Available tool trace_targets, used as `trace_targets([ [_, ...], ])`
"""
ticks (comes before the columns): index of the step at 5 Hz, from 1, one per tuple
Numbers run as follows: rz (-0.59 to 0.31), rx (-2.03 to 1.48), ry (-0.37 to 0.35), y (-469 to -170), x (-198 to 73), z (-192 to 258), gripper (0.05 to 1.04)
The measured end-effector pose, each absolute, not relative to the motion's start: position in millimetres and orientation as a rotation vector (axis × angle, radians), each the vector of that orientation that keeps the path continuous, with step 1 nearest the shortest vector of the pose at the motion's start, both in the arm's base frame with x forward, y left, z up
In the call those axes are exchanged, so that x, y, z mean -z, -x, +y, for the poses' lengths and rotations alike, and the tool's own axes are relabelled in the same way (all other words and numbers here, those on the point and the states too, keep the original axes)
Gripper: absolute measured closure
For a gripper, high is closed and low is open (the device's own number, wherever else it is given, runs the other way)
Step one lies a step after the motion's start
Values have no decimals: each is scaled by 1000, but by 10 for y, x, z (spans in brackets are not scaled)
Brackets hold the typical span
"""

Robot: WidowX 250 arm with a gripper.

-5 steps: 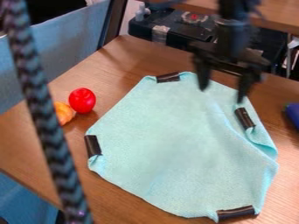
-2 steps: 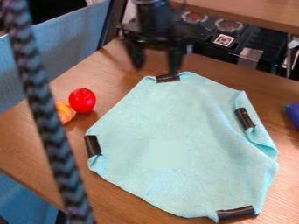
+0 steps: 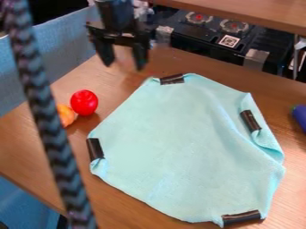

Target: Put the red figure on the top edge of the cloth

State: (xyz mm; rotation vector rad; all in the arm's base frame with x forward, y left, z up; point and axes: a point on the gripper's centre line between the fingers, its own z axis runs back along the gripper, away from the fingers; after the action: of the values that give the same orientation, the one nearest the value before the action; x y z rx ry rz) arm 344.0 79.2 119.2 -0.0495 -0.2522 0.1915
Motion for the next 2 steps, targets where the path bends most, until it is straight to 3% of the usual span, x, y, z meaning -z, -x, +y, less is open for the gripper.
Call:
trace_targets([
  [1, -201, -198, 67, -3408, -933, 1035, 84],
  [2, -192, -203, 57, -3376, -929, 1179, 84],
])
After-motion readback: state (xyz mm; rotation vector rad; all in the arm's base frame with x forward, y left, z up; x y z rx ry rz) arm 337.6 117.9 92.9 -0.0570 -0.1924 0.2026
